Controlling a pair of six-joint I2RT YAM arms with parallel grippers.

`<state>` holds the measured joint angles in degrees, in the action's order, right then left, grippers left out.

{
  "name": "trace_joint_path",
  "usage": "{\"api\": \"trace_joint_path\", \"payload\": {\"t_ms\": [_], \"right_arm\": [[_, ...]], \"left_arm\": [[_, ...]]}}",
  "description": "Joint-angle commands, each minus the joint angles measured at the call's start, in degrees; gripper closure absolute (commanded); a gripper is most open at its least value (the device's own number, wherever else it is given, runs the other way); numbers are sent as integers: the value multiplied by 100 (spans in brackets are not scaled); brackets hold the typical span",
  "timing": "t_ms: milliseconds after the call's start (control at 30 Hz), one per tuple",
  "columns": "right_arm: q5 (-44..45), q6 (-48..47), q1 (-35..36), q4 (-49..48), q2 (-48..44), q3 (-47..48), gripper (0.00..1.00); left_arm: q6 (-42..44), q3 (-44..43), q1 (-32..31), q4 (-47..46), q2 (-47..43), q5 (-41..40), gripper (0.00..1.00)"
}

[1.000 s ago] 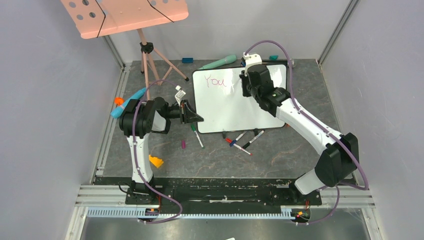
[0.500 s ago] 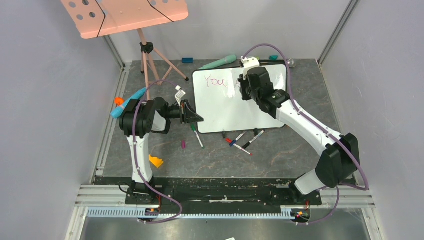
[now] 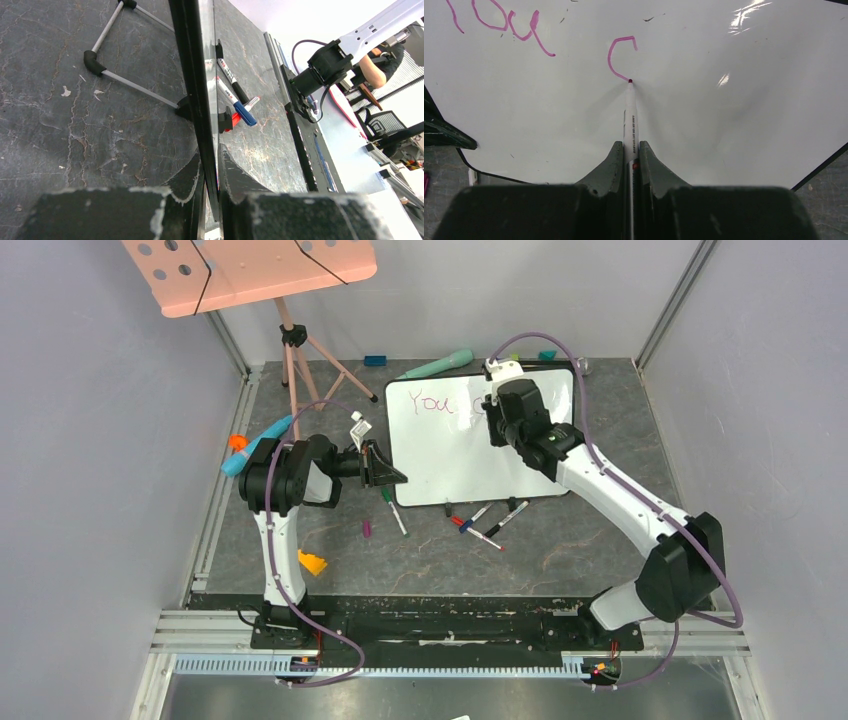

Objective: Write a sentence on the whiteboard

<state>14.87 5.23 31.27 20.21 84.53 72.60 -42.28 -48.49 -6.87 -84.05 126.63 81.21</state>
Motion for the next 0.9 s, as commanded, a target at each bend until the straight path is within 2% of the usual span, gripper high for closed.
{"api": "trace_joint_path", "payload": {"t_ms": [0, 200, 400, 867], "right_arm": [[267, -73, -33, 10, -177, 70, 100], [-175, -47, -33, -121, -496, 118, 100], [-10, -50, -96, -214, -745, 35, 100], [199, 72, -269, 6, -165, 355, 100]], "left_arm": [[412, -99, -19, -516, 55, 184, 98], [417, -99, -23, -516, 55, 192, 98], [411, -105, -18, -516, 55, 186, 98], [412, -108, -27, -516, 55, 196, 98]]}}
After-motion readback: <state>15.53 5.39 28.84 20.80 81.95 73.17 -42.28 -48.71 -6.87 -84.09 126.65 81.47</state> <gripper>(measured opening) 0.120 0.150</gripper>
